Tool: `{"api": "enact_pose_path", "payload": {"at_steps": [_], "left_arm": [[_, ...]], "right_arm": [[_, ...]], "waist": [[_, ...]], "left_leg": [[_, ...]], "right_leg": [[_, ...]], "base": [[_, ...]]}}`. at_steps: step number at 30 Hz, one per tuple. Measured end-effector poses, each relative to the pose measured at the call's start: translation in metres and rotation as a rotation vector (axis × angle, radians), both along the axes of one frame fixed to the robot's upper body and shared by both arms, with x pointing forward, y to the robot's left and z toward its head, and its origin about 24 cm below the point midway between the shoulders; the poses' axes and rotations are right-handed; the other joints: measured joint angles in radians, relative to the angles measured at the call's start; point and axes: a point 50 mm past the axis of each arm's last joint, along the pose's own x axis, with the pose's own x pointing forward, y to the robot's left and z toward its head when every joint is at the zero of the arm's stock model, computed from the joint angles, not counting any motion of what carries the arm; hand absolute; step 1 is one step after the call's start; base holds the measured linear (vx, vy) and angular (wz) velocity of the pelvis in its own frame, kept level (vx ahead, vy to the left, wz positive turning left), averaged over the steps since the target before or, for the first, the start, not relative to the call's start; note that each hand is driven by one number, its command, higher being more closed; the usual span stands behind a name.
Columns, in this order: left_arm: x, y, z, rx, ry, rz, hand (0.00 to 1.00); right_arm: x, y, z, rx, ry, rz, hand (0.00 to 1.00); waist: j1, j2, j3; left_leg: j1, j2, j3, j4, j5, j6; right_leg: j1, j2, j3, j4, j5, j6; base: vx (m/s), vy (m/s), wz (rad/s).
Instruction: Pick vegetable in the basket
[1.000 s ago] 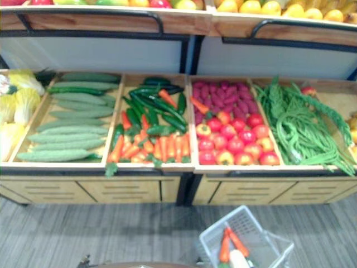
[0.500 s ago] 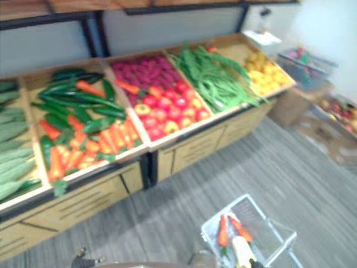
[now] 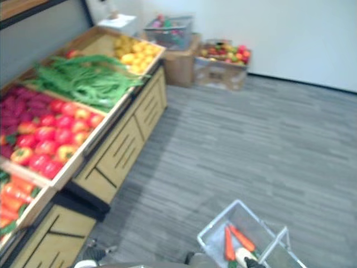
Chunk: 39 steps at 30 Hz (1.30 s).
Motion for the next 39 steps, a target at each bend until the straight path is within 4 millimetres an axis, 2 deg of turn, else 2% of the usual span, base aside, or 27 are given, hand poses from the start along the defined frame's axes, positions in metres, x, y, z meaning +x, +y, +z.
{"api": "enact_pose_path", "payload": {"at_steps": [2, 5, 6, 7, 8, 9, 11, 14, 19, 22, 25, 26, 28, 29, 34, 39], "left_arm": [[-0.003, -0.002, -0.001, -0.001, 0.005, 0.005, 0.0], [-0.006, -0.003, -0.001, -0.001, 0.008, 0.006, 0.0], [-0.007, -0.004, -0.002, -0.003, 0.012, 0.005, 0.0], [-0.007, -0.004, -0.002, -0.004, 0.012, 0.005, 0.0], [-0.005, -0.001, -0.001, 0.008, 0.011, -0.008, 0.0], [-0.001, 0.004, 0.001, 0.029, 0.003, -0.031, 0.0], [-0.003, 0.006, 0.001, 0.036, 0.006, -0.031, 0.0], [-0.001, 0.003, 0.001, 0.03, 0.002, -0.047, 0.0], [0.0, 0.001, 0.001, 0.008, -0.001, -0.056, 0.0], [0.001, 0.0, 0.001, -0.002, -0.008, -0.05, 0.0], [0.0, 0.001, 0.001, -0.037, -0.019, 0.002, 0.0], [-0.001, 0.002, 0.001, -0.046, -0.024, 0.025, 0.0], [-0.004, 0.004, 0.0, -0.063, -0.028, 0.066, 0.0], [-0.009, 0.004, -0.001, -0.074, -0.02, 0.079, 0.0], [-0.025, -0.002, -0.007, -0.143, 0.033, 0.14, 0.0], [-0.033, -0.005, -0.01, -0.19, 0.058, 0.16, 0.0]], "right_arm": [[-0.001, -0.001, 0.0, 0.0, -0.001, 0.008, 1.0], [0.001, 0.001, 0.0, 0.001, -0.002, 0.029, 1.0], [0.003, 0.001, 0.0, -0.002, -0.006, 0.038, 1.0], [0.007, 0.0, 0.001, -0.006, -0.014, 0.045, 1.0], [0.005, 0.006, 0.0, 0.006, -0.018, 0.047, 1.0], [-0.003, 0.01, -0.002, 0.016, -0.001, 0.039, 1.0], [-0.009, 0.012, -0.003, 0.019, 0.005, 0.034, 1.0], [-0.009, 0.015, -0.002, 0.017, -0.016, 0.034, 1.0], [-0.006, 0.019, -0.002, 0.031, -0.039, 0.047, 1.0], [-0.005, 0.02, -0.002, 0.042, -0.045, 0.054, 1.0], [-0.006, 0.026, -0.004, 0.061, -0.047, 0.058, 1.0], [-0.006, 0.028, -0.004, 0.067, -0.047, 0.059, 1.0], [-0.007, 0.03, -0.005, 0.068, -0.035, 0.086, 1.0], [-0.008, 0.031, -0.005, 0.075, -0.033, 0.098, 1.0], [-0.024, 0.029, -0.008, 0.086, 0.018, 0.088, 1.0], [-0.027, 0.026, -0.009, 0.099, 0.029, 0.089, 1.0]], "waist": [[0.016, 0.0, 0.0], [0.02, 0.006, 0.001], [0.021, 0.013, 0.001], [0.024, 0.018, 0.001], [0.015, 0.004, 0.002], [0.02, -0.02, 0.003], [0.022, -0.036, 0.0], [0.021, -0.037, -0.005], [0.027, -0.037, -0.005], [0.047, -0.035, -0.004], [0.046, -0.039, -0.007], [0.047, -0.042, -0.01], [0.052, -0.049, -0.017], [0.051, -0.049, -0.032], [0.046, -0.03, -0.066], [0.044, -0.017, -0.085]], "left_leg": [[0.003, -0.124, -0.222, -0.169, -0.01, -0.016], [0.009, -0.201, -0.433, -0.39, -0.002, -0.012], [0.011, -0.204, -0.463, -0.442, 0.017, -0.012], [0.012, -0.208, -0.457, -0.472, 0.015, -0.008], [0.006, -0.228, -0.433, -0.484, 0.012, -0.001], [0.009, -0.249, -0.407, -0.491, 0.015, 0.016], [0.036, -0.281, -0.371, -0.516, 0.018, 0.032], [0.069, -0.304, -0.336, -0.542, 0.019, 0.035], [0.1, -0.297, -0.299, -0.543, 0.012, 0.045], [0.129, -0.282, -0.273, -0.538, 0.012, 0.045], [0.131, -0.288, -0.281, -0.538, 0.01, 0.047], [0.125, -0.288, -0.284, -0.538, 0.002, 0.06], [0.107, -0.293, -0.28, -0.535, 0.002, 0.06], [0.094, -0.288, -0.281, -0.533, 0.004, 0.061], [0.092, -0.271, -0.298, -0.544, 0.009, 0.053], [0.103, -0.263, -0.298, -0.571, 0.02, 0.036]], "right_leg": [[-0.005, 0.009, 0.119, -0.026, 0.028, 0.026], [-0.031, 0.035, 0.244, -0.065, 0.04, 0.058], [-0.045, 0.04, 0.249, -0.07, 0.044, 0.065], [-0.055, 0.036, 0.253, -0.074, 0.065, 0.079], [-0.051, 0.015, 0.265, -0.107, 0.087, 0.101], [-0.05, -0.014, 0.27, -0.13, 0.112, 0.113], [-0.048, -0.046, 0.281, -0.133, 0.122, 0.125], [-0.041, -0.066, 0.288, -0.133, 0.123, 0.129], [-0.048, -0.061, 0.26, -0.091, 0.123, 0.129], [-0.073, -0.047, 0.22, -0.002, 0.115, 0.123], [-0.075, -0.06, 0.177, 0.028, 0.098, 0.113], [-0.076, -0.062, 0.166, 0.013, 0.091, 0.107], [-0.073, -0.07, 0.144, -0.024, 0.084, 0.104], [-0.07, -0.069, 0.131, -0.054, 0.094, 0.116], [-0.009, -0.047, 0.105, -0.181, 0.148, 0.113], [0.015, -0.028, 0.105, -0.255, 0.194, 0.105]], "base": [[0.0, 0.109, -1.71], [-0.05, 0.201, -1.27], [-0.04, 0.209, -1.25], [-0.03, 0.205, -0.83], [0.01, 0.244, -0.67], [0.03, 0.242, -0.34], [0.07, 0.245, -0.34], [0.11, 0.177, -0.24], [0.07, 0.037, -0.16], [0.01, -0.024, -0.15], [-0.06, -0.015, 0.07], [-0.08, -0.009, 0.1], [-0.08, -0.035, -0.04], [-0.08, -0.047, -0.05], [0.0, -0.053, 0.07], [0.07, -0.038, -0.04]]}}
